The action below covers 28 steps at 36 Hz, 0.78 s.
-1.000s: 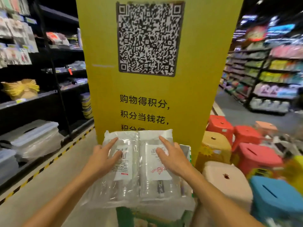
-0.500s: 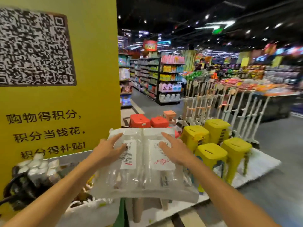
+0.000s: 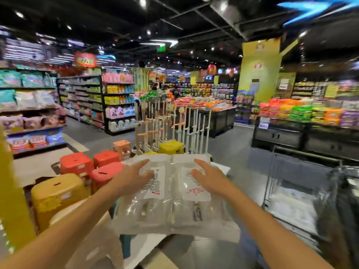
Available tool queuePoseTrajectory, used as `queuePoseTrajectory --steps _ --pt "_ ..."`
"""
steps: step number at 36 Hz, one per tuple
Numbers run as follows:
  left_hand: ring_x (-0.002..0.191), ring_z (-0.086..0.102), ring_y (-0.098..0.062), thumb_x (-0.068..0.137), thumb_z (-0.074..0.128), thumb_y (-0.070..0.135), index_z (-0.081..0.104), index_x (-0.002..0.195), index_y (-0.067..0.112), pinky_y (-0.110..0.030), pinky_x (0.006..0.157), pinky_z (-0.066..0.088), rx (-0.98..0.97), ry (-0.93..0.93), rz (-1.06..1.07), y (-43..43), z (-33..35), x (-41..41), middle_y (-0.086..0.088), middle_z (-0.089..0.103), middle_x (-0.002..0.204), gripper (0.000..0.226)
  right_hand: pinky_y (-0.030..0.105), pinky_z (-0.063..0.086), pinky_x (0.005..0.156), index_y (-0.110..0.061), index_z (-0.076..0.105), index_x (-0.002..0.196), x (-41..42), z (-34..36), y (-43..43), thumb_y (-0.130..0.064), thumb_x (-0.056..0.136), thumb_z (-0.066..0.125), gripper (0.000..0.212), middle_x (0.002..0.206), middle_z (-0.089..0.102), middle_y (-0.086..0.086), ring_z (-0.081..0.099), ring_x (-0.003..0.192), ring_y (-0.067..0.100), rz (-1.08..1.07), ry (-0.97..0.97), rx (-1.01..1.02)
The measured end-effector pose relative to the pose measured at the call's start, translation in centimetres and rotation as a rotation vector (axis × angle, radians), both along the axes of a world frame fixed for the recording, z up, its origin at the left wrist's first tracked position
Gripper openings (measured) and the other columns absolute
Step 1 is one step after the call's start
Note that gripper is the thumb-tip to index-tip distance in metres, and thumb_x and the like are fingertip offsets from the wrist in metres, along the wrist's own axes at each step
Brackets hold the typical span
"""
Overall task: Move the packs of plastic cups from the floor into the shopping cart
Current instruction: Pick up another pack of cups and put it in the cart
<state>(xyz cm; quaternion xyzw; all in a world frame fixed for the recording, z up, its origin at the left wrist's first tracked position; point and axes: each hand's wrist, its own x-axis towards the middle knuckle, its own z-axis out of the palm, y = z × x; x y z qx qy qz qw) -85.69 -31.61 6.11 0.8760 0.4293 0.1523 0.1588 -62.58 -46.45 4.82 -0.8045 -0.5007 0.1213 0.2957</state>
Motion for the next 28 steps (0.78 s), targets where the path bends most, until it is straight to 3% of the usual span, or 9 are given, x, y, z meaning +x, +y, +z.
queuePoseTrajectory --steps 3,6,9,15,20,25,28 --pt "0.129 0.05 -0.028 0.095 0.046 0.058 0.03 0.153 0.037 -0.036 0.104 0.039 -0.042 -0.011 -0.071 -1.3 -0.7 5.5 -0.011 0.048 0.148 0.064 0.036 0.045 0.103 -0.042 0.027 0.155 4.8 -0.6 -2.9 -0.056 0.1 0.042 0.059 0.157 0.037 0.008 0.05 0.129 0.026 -0.078 0.004 -0.01" --pt "0.132 0.047 -0.032 0.092 0.048 0.062 0.03 0.152 0.041 -0.042 0.109 0.04 -0.073 -0.017 -0.12 -2.9 -1.4 10.5 -0.011 0.045 0.151 0.066 0.029 0.045 0.089 -0.045 0.026 0.154 8.9 -1.7 -5.8 -0.059 0.098 0.042 0.06 0.156 0.036 0.011 0.056 0.115 0.023 -0.141 0.029 -0.014" --pt "0.127 0.052 -0.035 0.087 0.048 0.07 0.03 0.15 0.046 -0.046 0.106 0.043 -0.119 -0.024 -0.162 -3.7 -2.3 14.9 -0.015 0.041 0.152 0.07 0.03 0.042 0.093 -0.042 0.025 0.155 12.3 -2.2 -8.2 -0.055 0.1 0.042 0.059 0.156 0.037 0.009 0.051 0.129 0.026 -0.212 0.024 -0.02" --pt "0.136 0.043 -0.032 0.094 0.044 0.063 0.027 0.153 0.041 -0.042 0.109 0.039 -0.071 0.004 -0.285 -4.6 -3.1 23.4 -0.01 0.043 0.152 0.065 0.028 0.039 0.091 -0.041 0.024 0.156 18.2 -3.0 -10.9 -0.053 0.101 0.041 0.059 0.158 0.035 0.005 0.05 0.131 0.024 -0.31 0.021 -0.028" --pt "0.142 0.035 -0.032 0.093 0.044 0.063 0.028 0.151 0.043 -0.043 0.114 0.032 -0.081 -0.001 -0.378 -3.5 -3.2 30.2 -0.009 0.036 0.156 0.064 0.039 0.045 0.103 -0.041 0.025 0.155 22.1 -3.1 -11.9 -0.053 0.101 0.041 0.058 0.153 0.042 0.009 0.053 0.127 0.029 -0.433 0.005 -0.04" --pt "0.138 0.04 -0.032 0.091 0.045 0.065 0.029 0.152 0.043 -0.045 0.113 0.034 -0.08 -0.023 -0.489 -2.8 -3.2 36.0 -0.008 0.039 0.155 0.066 0.047 0.049 0.101 -0.05 0.024 0.152 26.1 -3.1 -12.9 -0.063 0.095 0.042 0.061 0.148 0.046 0.016 0.058 0.121 0.032 -0.539 0.028 -0.054" --pt "0.136 0.043 -0.032 0.091 0.042 0.067 0.028 0.153 0.041 -0.045 0.113 0.034 -0.082 -0.019 -0.564 -2.8 -3.1 39.8 -0.01 0.042 0.153 0.068 0.036 0.05 0.097 -0.045 0.026 0.153 27.9 -2.3 -13.9 -0.059 0.098 0.042 0.059 0.149 0.048 0.012 0.06 0.116 0.024 -0.596 0.024 -0.051"
